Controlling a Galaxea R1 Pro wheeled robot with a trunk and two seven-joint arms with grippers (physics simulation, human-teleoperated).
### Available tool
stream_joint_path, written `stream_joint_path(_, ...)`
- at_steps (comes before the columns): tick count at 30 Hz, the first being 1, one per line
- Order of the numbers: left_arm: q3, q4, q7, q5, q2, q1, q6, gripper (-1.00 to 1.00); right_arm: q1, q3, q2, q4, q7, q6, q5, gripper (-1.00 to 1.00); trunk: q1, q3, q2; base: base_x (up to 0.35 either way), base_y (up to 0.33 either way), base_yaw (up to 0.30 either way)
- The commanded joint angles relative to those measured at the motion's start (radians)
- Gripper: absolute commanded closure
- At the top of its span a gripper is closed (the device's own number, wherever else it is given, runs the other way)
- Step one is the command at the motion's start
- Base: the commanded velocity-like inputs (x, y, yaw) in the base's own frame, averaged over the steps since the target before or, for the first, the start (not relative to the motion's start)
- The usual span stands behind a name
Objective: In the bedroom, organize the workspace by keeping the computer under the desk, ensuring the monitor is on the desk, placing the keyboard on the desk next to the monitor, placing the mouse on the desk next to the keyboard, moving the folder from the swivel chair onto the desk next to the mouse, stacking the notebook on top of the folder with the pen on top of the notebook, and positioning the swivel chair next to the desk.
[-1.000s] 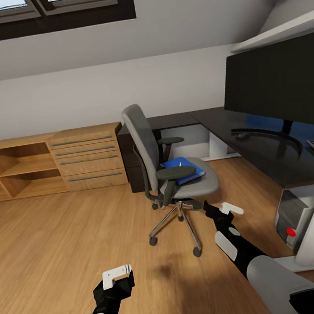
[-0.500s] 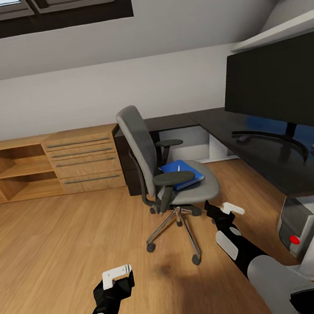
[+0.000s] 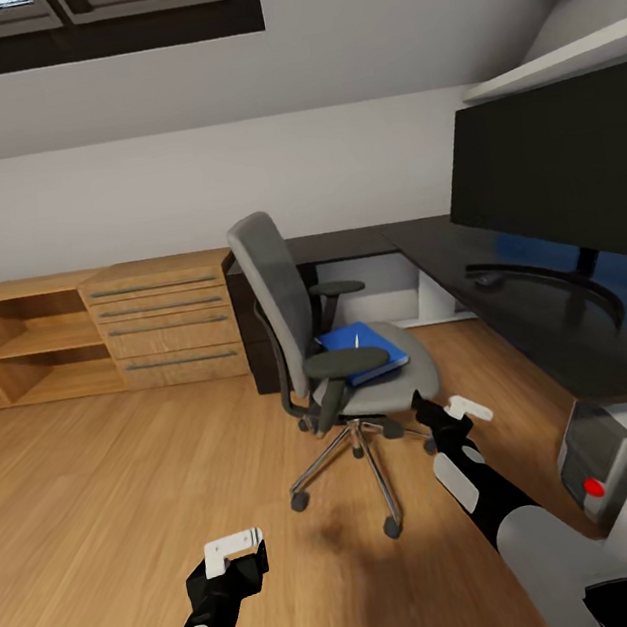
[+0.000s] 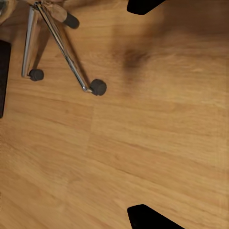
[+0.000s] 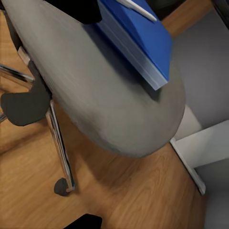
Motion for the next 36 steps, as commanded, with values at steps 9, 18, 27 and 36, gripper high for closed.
stream_joint_path(9, -0.002, -0.001, 0.009, 0.01, 0.0, 0.0, 0.003, -1.0, 0.0, 0.001, -0.002, -0.002, -0.004, -0.004, -0.006, -1.0, 0.0, -0.001, 0.0, 0.211, -0.045, 0.0)
stream_joint_path(18, -0.002, -0.001, 0.009, 0.009, 0.0, -0.001, 0.003, -1.0, 0.001, 0.0, -0.003, -0.001, -0.004, -0.003, -0.007, -1.0, 0.0, -0.001, 0.0, 0.041, -0.008, 0.0)
stream_joint_path(27, -0.002, -0.001, 0.009, 0.01, 0.0, -0.001, 0.003, -1.0, 0.005, -0.065, -0.035, 0.0, -0.005, 0.012, -0.11, -1.0, 0.0, -0.001, 0.0, 0.154, -0.001, 0.0)
stream_joint_path(36, -0.002, 0.002, 0.009, 0.012, 0.0, -0.001, 0.003, -1.0, 0.01, -0.076, -0.066, 0.002, -0.004, 0.042, -0.239, -1.0, 0.0, -0.001, 0.0, 0.104, 0.0, 0.0)
